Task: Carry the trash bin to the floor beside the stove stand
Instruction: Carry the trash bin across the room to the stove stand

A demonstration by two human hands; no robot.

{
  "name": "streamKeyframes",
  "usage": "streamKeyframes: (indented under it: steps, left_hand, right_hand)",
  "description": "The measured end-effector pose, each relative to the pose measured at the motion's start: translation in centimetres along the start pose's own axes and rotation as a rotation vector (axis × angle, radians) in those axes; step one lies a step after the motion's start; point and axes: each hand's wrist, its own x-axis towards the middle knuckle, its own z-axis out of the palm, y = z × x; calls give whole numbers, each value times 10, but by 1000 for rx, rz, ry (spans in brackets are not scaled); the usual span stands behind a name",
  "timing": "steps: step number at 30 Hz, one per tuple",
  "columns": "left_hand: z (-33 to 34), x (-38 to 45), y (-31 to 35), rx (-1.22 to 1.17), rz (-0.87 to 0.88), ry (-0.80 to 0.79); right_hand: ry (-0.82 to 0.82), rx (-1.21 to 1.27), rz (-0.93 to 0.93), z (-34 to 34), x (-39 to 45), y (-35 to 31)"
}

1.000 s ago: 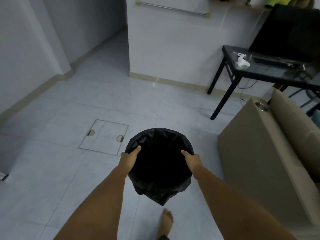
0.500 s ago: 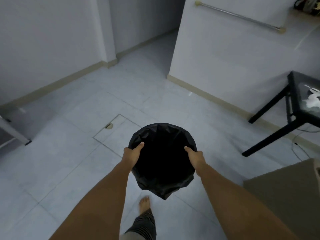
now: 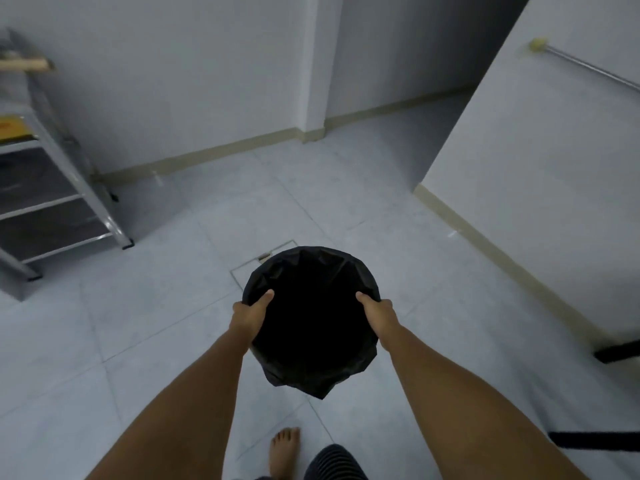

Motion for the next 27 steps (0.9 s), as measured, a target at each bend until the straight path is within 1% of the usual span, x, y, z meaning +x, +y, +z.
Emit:
streamKeyframes:
  steps: [9,13,19,27]
  left_hand:
    - [-9,12,16,-189,-52,203]
    - [-6,18,22,-280,-27,299]
    - [5,28,34,-365,-19,373]
    - [-2,62,51,-415,-18,414]
  right_hand:
    - [-212,-203,-81,34,53,-68]
    - [-293,-260,-112,46,74,-92]
    - [-364,-325,-135,56,101,-116]
    - [-437,-388,-165,90,132,-154]
